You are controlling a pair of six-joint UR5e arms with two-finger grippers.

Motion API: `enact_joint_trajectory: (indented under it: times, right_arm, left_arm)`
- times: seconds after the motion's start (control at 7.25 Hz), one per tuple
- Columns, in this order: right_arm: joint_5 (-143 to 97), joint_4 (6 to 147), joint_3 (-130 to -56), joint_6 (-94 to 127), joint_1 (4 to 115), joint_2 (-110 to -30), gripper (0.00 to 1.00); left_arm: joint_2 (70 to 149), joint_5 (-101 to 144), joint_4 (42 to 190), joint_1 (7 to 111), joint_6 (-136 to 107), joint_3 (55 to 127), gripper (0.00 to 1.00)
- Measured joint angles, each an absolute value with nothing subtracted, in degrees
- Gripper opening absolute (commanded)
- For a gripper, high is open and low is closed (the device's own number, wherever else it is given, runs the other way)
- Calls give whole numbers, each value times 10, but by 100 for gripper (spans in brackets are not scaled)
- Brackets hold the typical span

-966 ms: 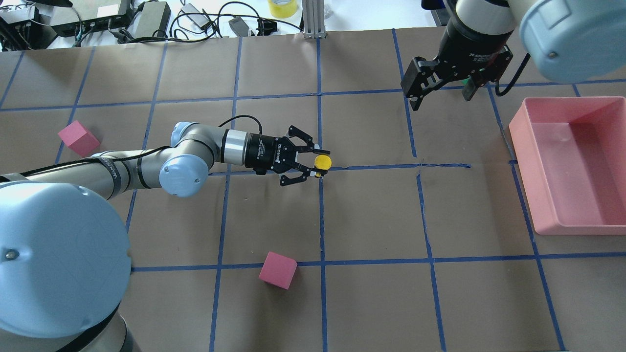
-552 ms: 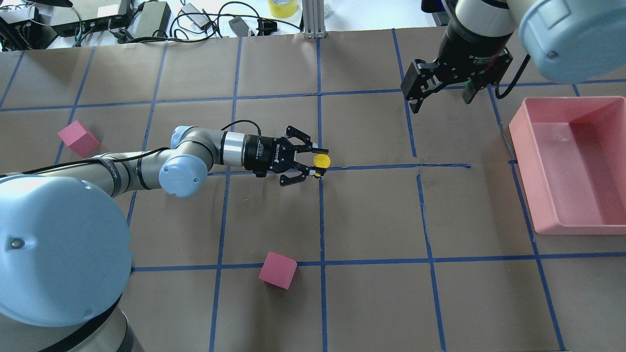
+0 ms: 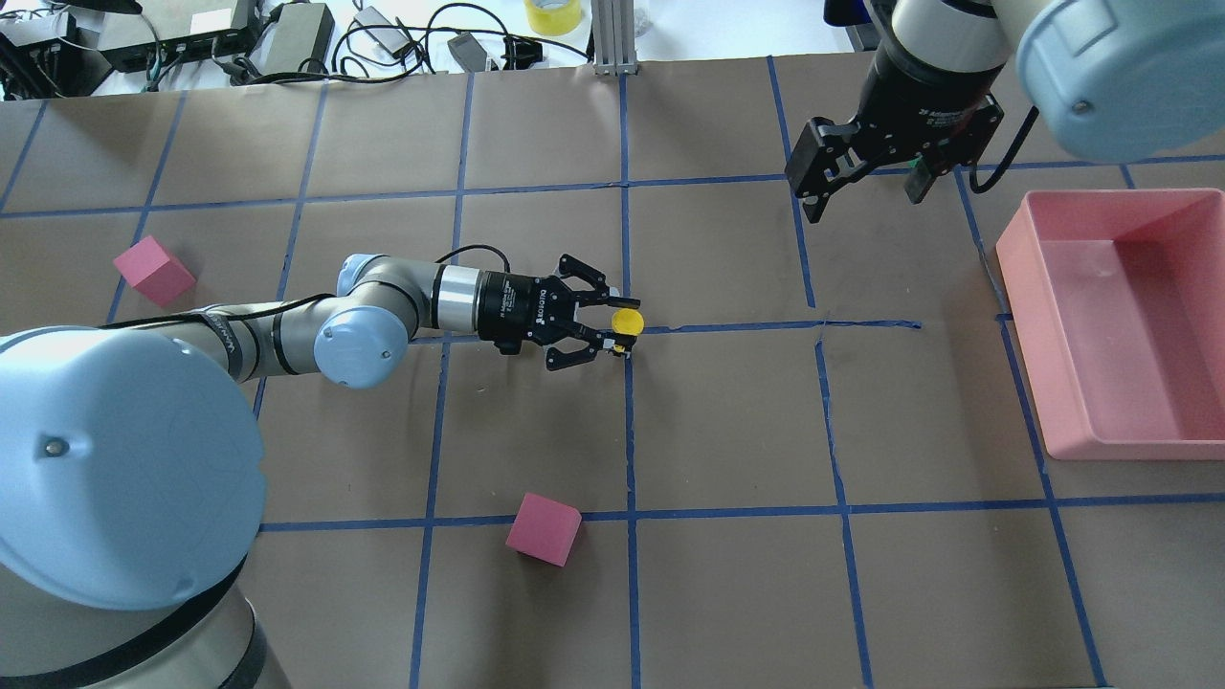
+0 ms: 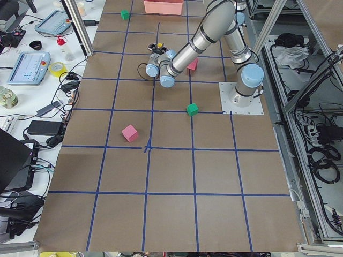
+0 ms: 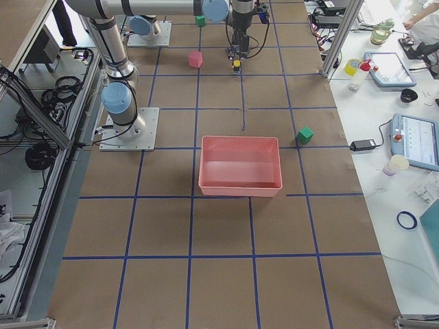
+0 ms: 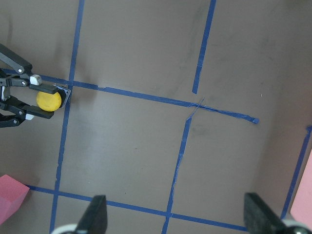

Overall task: Align button upright
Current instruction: 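Rotate the held button with the left gripper to stand cap-up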

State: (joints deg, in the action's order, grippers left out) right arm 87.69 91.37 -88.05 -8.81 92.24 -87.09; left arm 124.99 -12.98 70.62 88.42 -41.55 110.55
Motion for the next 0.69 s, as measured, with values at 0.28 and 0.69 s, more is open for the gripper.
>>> enact_joint_trajectory:
  times: [0.28,0.69]
  right_arm:
    - [876,914,-881,-87,922,-871,100]
    - [875,913,-881,-89,922,-871,100]
  left_arm:
    - [1252,-130,707,884,-417,1105,74]
    - [1250,-132,707,881,-437,1105,87]
